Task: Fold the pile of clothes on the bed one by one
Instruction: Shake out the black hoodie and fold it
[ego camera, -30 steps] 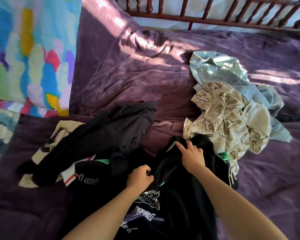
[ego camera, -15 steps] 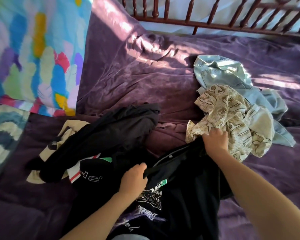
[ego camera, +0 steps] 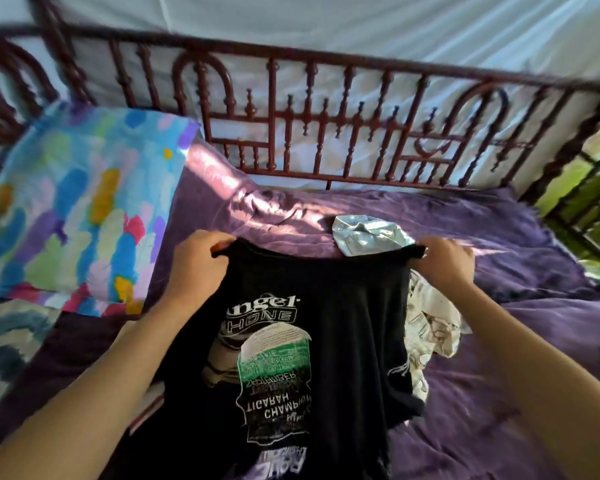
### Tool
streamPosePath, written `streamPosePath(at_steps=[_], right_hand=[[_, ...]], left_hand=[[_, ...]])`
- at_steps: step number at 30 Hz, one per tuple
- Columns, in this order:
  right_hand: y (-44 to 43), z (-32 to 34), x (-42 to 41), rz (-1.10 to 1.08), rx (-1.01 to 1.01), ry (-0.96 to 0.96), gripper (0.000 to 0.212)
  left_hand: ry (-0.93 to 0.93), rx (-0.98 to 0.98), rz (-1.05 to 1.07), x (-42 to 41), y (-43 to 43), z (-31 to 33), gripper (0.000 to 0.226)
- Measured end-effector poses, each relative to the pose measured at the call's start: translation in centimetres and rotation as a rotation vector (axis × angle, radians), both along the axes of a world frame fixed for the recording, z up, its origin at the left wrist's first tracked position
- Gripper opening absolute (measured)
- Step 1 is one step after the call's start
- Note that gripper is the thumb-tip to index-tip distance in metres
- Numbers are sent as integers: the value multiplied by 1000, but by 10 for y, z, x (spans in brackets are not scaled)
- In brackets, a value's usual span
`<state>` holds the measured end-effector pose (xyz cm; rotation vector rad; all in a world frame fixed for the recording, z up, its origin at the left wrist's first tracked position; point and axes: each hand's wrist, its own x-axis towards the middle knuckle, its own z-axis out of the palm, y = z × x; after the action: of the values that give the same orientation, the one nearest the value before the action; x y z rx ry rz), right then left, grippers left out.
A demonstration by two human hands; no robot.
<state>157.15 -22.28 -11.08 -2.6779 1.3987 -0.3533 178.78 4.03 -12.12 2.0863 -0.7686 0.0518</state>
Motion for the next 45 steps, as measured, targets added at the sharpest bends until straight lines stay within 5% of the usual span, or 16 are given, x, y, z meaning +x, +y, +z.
streamPosePath(at_steps=[5,9,16,19,24,30,33,38,45], right_hand=[[34,98,-14,75,95,-451,14],[72,154,-30,189,177,-771,29],[118,188,-45,313,165,-840,12],[129,195,-52,362,183,-852,22],[142,217,-65,398,171,-937,38],[151,247,-70,306,-108,-990,34],[157,249,-69,300,-147,-987,27],[143,221,-59,246,-90,-863,20],[107,117,-32,143,146,-387,10]], left_hand=[[-235,-151,28,8,41,91,22],[-225,-414,15,2,68,147,23],[-125,-638,114,-12,86,182,23],[-80,-651,86,-15,95,186,23],[-274,-624,24,-22,123,218,23],[-650,-504,39,-27,152,263,24],[-694,-472,31,-25,159,271,25],[-477,-297,-140,-22,158,245,21],[-137,483,-282,17,127,129,20]])
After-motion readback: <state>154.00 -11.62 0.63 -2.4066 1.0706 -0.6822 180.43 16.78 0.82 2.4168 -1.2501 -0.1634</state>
